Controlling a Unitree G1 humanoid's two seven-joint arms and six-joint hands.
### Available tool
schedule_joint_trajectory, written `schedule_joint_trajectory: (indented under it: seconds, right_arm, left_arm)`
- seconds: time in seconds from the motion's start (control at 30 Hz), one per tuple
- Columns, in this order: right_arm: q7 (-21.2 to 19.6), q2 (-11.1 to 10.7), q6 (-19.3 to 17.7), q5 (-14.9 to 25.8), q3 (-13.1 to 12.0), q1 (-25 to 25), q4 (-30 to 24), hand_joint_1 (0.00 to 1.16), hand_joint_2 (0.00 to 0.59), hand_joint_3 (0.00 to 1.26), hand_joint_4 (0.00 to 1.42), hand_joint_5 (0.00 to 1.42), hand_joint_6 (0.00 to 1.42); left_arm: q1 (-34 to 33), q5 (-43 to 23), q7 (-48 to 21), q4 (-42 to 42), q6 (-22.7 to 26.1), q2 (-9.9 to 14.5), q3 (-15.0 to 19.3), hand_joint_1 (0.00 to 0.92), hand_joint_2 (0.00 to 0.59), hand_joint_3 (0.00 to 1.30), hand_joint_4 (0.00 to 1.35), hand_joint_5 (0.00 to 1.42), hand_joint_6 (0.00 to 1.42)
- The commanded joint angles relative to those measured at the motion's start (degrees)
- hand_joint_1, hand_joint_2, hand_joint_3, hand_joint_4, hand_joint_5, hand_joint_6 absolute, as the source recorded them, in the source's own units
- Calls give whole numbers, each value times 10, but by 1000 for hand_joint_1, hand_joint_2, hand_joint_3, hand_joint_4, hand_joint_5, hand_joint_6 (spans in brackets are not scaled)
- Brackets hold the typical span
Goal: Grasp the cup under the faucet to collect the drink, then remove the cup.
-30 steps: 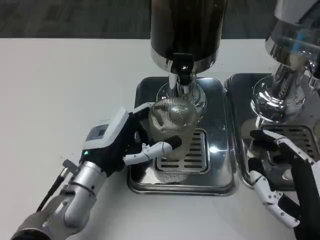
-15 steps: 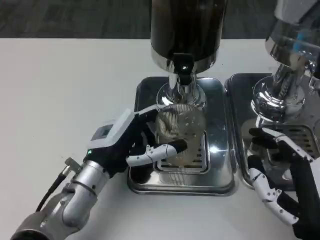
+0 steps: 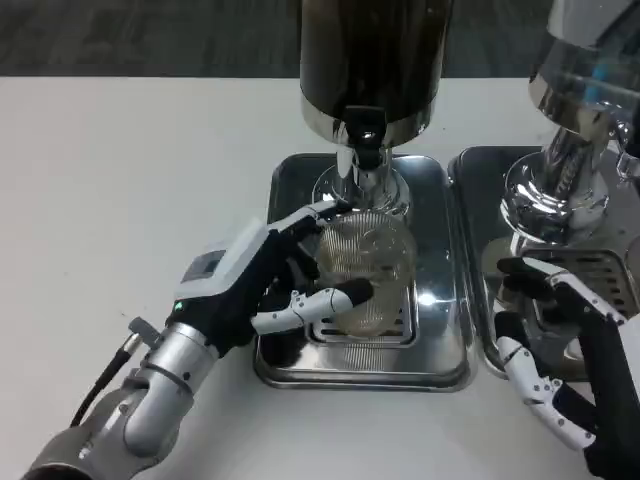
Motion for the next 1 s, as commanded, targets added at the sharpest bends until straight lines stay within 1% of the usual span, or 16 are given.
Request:
schedule_joint_trajectory:
  seconds: [0.03, 0.13, 0.3, 0.43, 0.53, 0.7, 0.73, 0.8, 0.83, 0.9, 1.0]
  right_arm:
    - [-3, 2, -7, 5, 2, 2, 1, 351, 437, 357, 376, 356, 469]
    - [-3, 1, -7, 5, 2, 2, 1, 352, 437, 359, 376, 356, 469]
    - [-2, 2, -7, 7, 3, 2, 1, 352, 437, 360, 376, 356, 469]
    - [-5, 4, -11, 9, 3, 3, 0, 352, 437, 360, 376, 356, 469]
    - [-8, 7, -13, 10, 3, 5, -4, 352, 437, 360, 376, 356, 469]
    - [-7, 15, -11, 11, 3, 3, -9, 352, 437, 360, 376, 356, 469]
    - [-6, 16, -11, 11, 3, 3, -9, 352, 437, 360, 376, 356, 469]
    - [-5, 17, -10, 10, 5, -1, -8, 352, 437, 360, 376, 356, 469]
    - [-4, 18, -9, 9, 7, -3, -9, 352, 437, 360, 376, 356, 469]
    - [-5, 20, -7, 6, 9, -4, -10, 352, 437, 360, 376, 356, 469]
    - [-5, 22, -4, 5, 12, -6, -11, 352, 437, 360, 376, 356, 469]
  left_arm:
    - [3, 5, -6, -7, 22, 12, 5, 33, 74, 135, 166, 477, 574]
    - [3, 5, -7, -10, 29, 16, 6, 32, 71, 124, 144, 430, 489]
    - [7, 4, 2, -20, 41, 24, 12, 32, 70, 124, 141, 410, 466]
    - [17, 0, 7, -33, 42, 37, 22, 21, 71, 124, 142, 399, 456]
    - [35, -6, 10, -51, 35, 56, 36, 19, 71, 130, 160, 398, 455]
    - [83, 11, 38, -131, 34, 109, 66, 17, 70, 152, 200, 398, 455]
    - [97, 12, 45, -156, 34, 124, 79, 17, 70, 152, 202, 398, 455]
    - [119, 7, 50, -195, 37, 145, 100, 11, 75, 162, 222, 398, 455]
    - [129, -1, 49, -210, 37, 153, 112, 2, 84, 173, 251, 398, 455]
    - [141, -39, 30, -226, 20, 171, 145, 0, 92, 199, 305, 406, 455]
    - [147, -104, -18, -248, -9, 190, 186, 0, 110, 313, 385, 431, 434]
